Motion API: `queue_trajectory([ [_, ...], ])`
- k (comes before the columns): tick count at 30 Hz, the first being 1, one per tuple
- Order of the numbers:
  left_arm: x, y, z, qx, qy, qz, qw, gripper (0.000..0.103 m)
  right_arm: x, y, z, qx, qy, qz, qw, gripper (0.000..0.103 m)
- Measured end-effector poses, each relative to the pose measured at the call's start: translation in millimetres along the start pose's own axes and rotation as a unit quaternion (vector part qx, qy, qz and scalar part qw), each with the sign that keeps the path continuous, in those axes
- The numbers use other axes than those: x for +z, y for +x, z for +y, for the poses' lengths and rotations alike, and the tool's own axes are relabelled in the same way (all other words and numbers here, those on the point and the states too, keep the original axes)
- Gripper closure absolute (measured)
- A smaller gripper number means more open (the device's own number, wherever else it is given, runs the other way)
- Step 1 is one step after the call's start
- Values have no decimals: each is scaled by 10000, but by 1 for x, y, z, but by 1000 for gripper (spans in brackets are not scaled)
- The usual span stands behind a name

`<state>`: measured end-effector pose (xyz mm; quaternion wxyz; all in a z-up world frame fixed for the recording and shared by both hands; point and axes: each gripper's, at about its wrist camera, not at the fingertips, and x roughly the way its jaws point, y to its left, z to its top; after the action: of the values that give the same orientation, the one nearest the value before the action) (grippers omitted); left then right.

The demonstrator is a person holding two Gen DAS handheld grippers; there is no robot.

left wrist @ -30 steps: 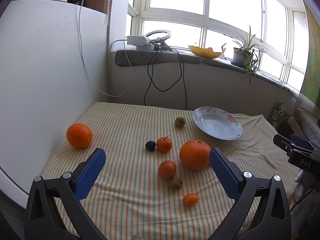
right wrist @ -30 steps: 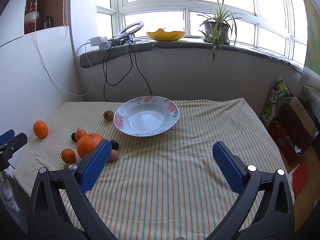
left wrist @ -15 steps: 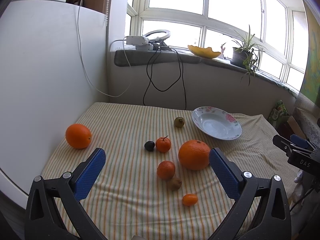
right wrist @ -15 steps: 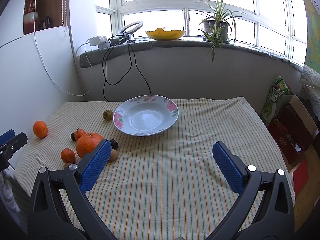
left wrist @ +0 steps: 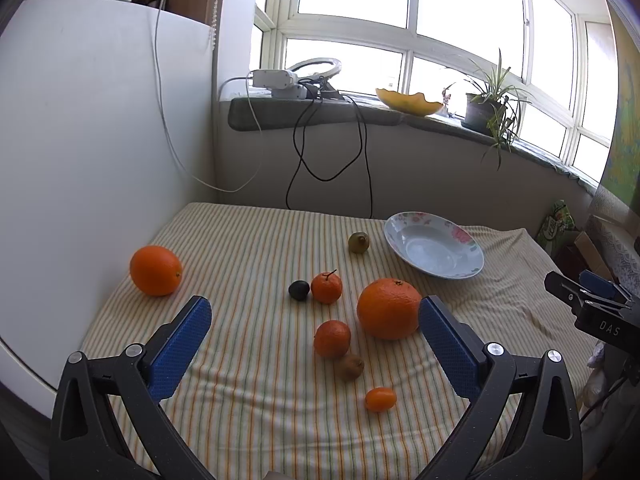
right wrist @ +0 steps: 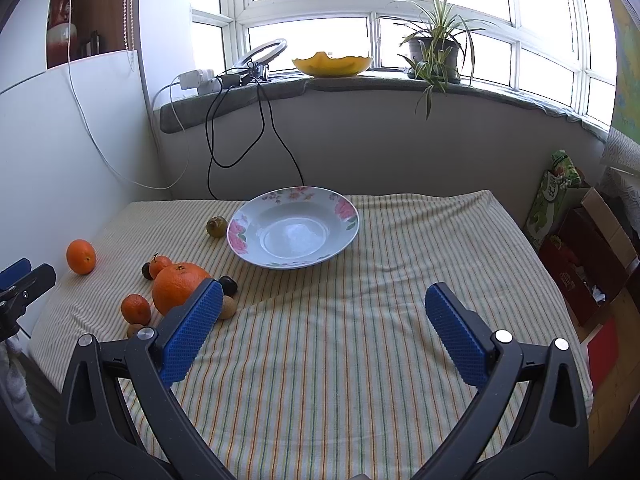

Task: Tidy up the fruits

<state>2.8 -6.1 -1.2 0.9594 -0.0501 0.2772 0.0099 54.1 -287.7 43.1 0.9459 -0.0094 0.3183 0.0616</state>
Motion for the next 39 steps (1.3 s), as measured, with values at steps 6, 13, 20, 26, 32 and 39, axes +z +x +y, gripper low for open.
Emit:
queue_trajectory([
  [6,-1,1,0,-2,-8,8,10000,1,0,0,1,37,-15,6,10000,0],
  [13,-5,9,8,-104,-128,108,9998,1,0,6,2,222,-12,108,9997,1],
  [20,-11,21,18,-333,-400,339,9981,3,-3,16,4,467,41,272,9985,7],
  [26,-17,30,22,-611,-590,553,9948,9,-5,27,6,852,171,489,9950,11],
  [32,-21,37,24,-861,-719,716,9911,15,-6,39,11,1224,274,715,9895,14],
  [39,-24,47,21,-1092,-763,870,9873,20,-8,58,16,1667,489,1036,9793,22],
])
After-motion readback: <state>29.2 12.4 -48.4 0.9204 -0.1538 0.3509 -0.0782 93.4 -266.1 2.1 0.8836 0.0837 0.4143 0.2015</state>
